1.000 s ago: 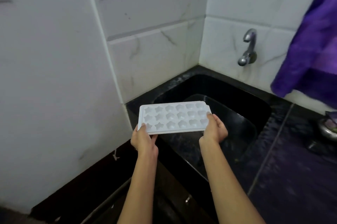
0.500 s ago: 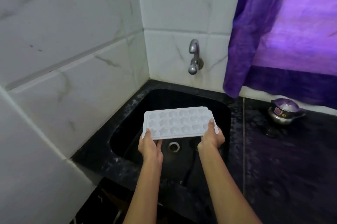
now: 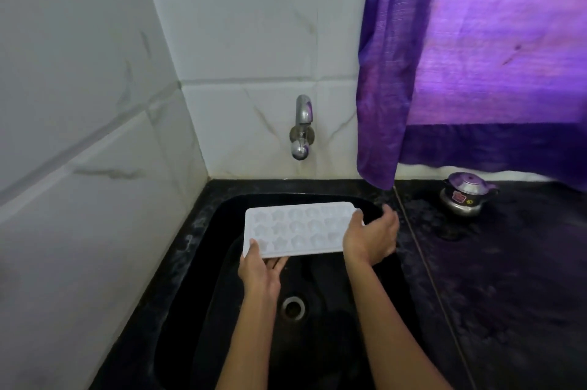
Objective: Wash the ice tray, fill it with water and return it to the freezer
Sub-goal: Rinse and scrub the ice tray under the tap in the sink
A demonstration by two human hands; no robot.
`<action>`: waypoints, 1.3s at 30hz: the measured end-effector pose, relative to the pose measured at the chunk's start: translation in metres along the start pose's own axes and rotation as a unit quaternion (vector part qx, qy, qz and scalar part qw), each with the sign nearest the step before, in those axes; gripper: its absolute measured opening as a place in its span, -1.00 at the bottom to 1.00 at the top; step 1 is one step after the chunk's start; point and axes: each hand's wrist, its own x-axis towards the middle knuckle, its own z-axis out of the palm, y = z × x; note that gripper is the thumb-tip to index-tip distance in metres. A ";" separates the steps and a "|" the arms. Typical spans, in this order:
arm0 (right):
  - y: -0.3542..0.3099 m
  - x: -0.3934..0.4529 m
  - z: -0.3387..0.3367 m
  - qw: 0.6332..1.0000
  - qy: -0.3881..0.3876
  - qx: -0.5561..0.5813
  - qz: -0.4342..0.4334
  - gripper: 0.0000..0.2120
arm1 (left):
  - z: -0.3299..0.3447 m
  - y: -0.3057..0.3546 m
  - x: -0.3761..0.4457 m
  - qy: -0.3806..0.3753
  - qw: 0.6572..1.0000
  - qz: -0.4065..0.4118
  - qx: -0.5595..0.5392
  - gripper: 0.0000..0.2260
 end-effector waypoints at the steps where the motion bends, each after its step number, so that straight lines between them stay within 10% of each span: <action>1: -0.004 0.002 0.005 0.997 0.008 -0.014 -0.074 -0.52 | 0.003 0.001 0.008 -0.003 1.000 -0.005 0.002 -0.64; 5: -0.030 0.008 0.038 0.978 -0.088 0.046 -0.182 -0.61 | 0.019 0.002 0.034 -0.013 0.999 -0.027 -0.034 -0.66; 16: -0.099 0.044 0.127 0.959 -0.282 0.024 -0.008 -0.49 | 0.054 0.011 0.073 -0.020 0.999 -0.028 -0.027 -0.73; 26: -0.111 0.047 0.166 0.947 -0.271 0.143 0.092 -0.75 | 0.066 0.021 0.091 -0.023 0.999 -0.029 -0.013 -0.77; 39: -0.113 0.048 0.167 0.977 -0.204 0.059 0.019 -0.74 | 0.065 0.010 0.089 -0.028 0.999 -0.036 -0.004 -0.77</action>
